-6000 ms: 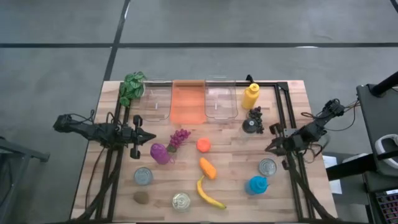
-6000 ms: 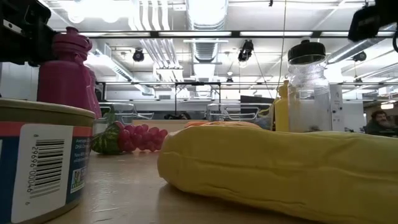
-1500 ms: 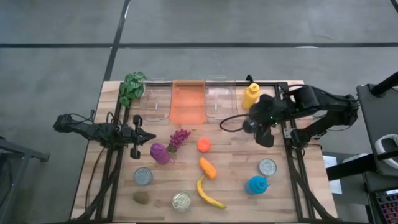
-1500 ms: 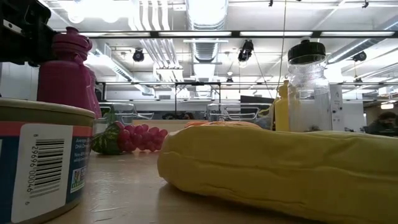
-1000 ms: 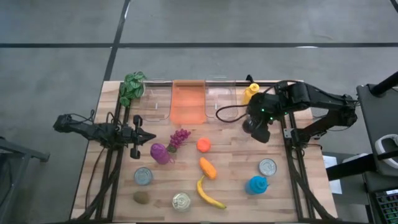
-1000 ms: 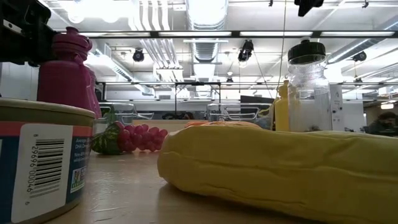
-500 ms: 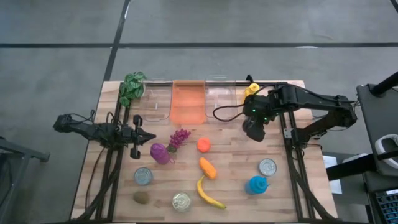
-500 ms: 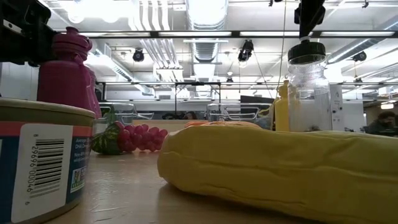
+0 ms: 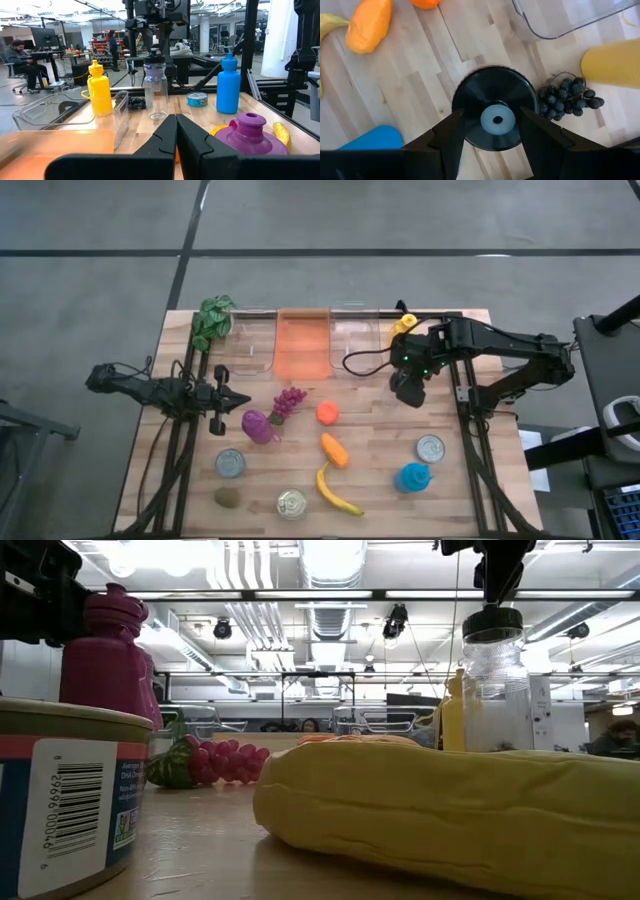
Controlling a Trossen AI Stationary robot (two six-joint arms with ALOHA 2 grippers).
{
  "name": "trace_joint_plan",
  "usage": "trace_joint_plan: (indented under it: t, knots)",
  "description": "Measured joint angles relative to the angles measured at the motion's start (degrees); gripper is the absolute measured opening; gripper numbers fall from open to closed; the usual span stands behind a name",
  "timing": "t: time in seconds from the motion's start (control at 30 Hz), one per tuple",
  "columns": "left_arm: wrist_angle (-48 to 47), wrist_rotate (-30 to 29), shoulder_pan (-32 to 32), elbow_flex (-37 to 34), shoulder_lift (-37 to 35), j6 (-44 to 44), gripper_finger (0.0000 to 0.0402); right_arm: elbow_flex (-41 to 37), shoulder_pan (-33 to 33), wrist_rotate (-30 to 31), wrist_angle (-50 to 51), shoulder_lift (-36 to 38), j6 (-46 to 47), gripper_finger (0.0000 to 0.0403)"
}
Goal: Pick & Place Food Item
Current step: Put the transparent water bottle into the right transparent bin
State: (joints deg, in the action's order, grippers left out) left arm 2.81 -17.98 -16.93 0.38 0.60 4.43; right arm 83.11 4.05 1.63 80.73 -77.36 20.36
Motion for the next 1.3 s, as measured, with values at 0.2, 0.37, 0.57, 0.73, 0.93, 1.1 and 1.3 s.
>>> trace_joint_plan:
  t: [0.2, 0.37, 0.57, 0.73, 0.93, 1.1, 1.3]
  knots:
    - [0.0, 0.0, 0.0, 0.0, 0.0, 0.0, 0.001, 0.0, 0.0, 0.0, -0.6, -0.1, -0.8, 0.0178]
    - [0.0, 0.0, 0.0, 0.0, 0.0, 0.0, 0.001, -0.1, 0.0, 1.6, -0.6, -0.5, -1.1, 0.017]
    - [0.0, 0.0, 0.0, 0.0, 0.0, 0.0, 0.001, -0.1, 0.0, 1.8, -0.6, -0.4, -1.1, 0.0153]
    - [0.0, 0.0, 0.0, 0.0, 0.0, 0.0, 0.001, -0.1, 0.0, 1.6, -0.5, -0.4, -1.2, 0.0126]
    - [0.0, 0.0, 0.0, 0.0, 0.0, 0.0, 0.001, -0.1, 0.0, 1.5, -0.5, -0.4, -1.3, 0.01]
    - [0.0, 0.0, 0.0, 0.0, 0.0, 0.0, 0.001, -0.1, 0.0, 1.4, -0.5, -0.4, -1.3, 0.009]
    - [0.0, 0.0, 0.0, 0.0, 0.0, 0.0, 0.001, -0.1, 0.0, 1.4, -0.5, -0.5, -1.3, 0.0095]
